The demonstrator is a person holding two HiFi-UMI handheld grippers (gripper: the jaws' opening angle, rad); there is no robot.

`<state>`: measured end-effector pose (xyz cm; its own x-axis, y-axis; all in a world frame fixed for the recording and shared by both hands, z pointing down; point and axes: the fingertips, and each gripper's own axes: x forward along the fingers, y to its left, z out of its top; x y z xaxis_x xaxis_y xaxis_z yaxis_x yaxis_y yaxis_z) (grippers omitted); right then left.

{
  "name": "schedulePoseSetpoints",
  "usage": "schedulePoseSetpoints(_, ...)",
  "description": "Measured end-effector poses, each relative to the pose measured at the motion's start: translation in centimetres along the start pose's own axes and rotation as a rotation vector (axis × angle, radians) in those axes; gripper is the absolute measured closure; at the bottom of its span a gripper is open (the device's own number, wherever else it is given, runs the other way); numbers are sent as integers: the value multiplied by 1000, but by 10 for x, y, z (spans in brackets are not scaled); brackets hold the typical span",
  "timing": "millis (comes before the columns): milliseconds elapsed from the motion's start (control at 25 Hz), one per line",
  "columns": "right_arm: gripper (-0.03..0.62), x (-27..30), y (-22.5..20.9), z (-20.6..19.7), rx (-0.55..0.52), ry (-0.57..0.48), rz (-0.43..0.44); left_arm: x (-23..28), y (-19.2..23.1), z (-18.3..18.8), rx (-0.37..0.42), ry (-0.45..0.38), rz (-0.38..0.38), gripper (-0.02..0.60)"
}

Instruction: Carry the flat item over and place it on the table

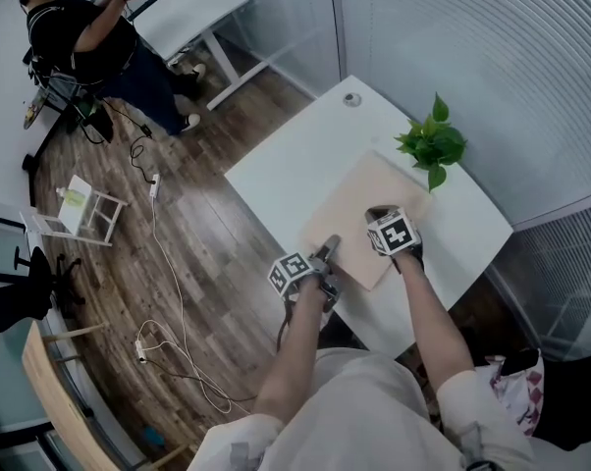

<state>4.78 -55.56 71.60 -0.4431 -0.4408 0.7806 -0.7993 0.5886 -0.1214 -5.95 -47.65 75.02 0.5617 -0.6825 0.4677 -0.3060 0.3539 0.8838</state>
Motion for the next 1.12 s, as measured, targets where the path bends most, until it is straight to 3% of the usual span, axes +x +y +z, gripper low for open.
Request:
schedulePoseSetpoints(280,592,4,3,-2,-13,1,-4,-5,8,0,-17,5,8,256)
schedulePoseSetpoints(440,592,7,4,-7,-19,1,-27,-11,18,-4,-26,-23,52,256)
schedulePoseSetpoints(760,592,10,15,-7,-44,-19,-59,-26,25,-3,-20,-41,63,298)
schedulePoseSetpoints(960,592,16,6,-11,-41,-26,-91,-28,11,2,36,-73,11,316)
schedulePoseSetpoints(1120,592,12,8,-9,-24,-22,-42,-45,-11,19,90,-174,-128,316)
